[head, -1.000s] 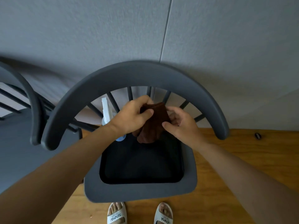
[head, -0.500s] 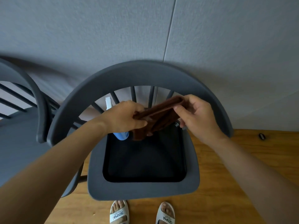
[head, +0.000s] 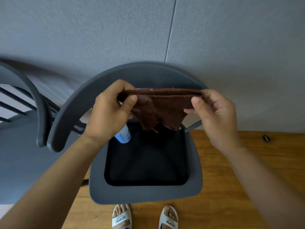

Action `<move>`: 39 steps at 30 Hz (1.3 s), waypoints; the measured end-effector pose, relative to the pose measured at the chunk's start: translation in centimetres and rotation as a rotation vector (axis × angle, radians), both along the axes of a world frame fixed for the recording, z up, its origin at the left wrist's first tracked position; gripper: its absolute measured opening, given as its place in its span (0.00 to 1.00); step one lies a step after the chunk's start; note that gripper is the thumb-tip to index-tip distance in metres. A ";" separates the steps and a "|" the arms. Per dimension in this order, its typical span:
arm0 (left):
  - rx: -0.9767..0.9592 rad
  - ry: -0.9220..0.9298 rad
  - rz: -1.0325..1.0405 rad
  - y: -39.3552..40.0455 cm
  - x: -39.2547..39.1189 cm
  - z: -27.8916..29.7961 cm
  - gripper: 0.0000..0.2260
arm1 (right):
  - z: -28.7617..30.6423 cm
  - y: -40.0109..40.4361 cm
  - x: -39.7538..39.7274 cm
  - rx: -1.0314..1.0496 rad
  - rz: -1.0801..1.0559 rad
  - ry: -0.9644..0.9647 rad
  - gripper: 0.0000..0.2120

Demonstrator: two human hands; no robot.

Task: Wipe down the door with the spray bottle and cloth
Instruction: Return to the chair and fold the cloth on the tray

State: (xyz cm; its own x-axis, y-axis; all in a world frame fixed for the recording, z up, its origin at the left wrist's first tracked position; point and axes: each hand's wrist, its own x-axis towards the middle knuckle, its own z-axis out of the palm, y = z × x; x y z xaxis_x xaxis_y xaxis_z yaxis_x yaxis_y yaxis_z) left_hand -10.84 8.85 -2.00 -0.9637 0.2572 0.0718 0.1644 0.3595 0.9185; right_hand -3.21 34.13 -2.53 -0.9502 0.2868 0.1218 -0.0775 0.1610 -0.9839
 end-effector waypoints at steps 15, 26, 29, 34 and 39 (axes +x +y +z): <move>-0.354 -0.217 -0.139 -3.6 12.6 -9.4 0.14 | -8.3 -2.7 13.3 -0.052 0.000 -0.565 0.08; -0.591 -0.243 0.008 1.4 6.1 -17.8 0.04 | -17.1 -1.2 5.3 0.235 -0.073 -0.690 0.08; -0.956 -0.180 -0.125 3.5 5.0 -18.9 0.10 | -19.6 -0.9 3.1 0.426 -0.027 -0.750 0.09; -1.235 -0.168 -0.345 5.9 3.9 -20.1 0.34 | -20.9 -1.8 1.4 0.755 0.190 -0.774 0.18; -1.240 -0.271 -0.381 6.3 1.9 -20.5 0.30 | -20.5 -1.9 -1.1 0.936 0.339 -0.877 0.30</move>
